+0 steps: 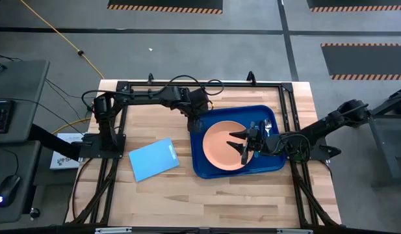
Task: Pick and place plate/cup/fork/spoon on tray
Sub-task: Put the blue glass on the blue serving tray to the top left of the pink plate
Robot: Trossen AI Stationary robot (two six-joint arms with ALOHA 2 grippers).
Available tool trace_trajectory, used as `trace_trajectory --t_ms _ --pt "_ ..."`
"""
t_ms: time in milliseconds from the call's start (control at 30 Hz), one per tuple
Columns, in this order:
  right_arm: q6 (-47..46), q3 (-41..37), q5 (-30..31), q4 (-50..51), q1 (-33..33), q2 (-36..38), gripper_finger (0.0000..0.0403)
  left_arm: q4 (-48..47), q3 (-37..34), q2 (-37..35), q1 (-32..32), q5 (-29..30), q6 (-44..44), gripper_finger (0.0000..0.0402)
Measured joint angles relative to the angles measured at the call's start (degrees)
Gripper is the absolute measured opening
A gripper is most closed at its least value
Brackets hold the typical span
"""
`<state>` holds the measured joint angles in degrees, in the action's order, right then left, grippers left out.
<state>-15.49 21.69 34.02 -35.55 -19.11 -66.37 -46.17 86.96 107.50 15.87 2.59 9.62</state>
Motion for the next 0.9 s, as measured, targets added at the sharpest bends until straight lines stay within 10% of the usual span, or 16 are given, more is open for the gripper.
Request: trace_trajectory --t_ms 900 --pt "0.1 0.0 0.0 0.3 0.0 0.0 0.0184 1.5 0.0 0.0 0.0 2.9 4.1 0.0147"
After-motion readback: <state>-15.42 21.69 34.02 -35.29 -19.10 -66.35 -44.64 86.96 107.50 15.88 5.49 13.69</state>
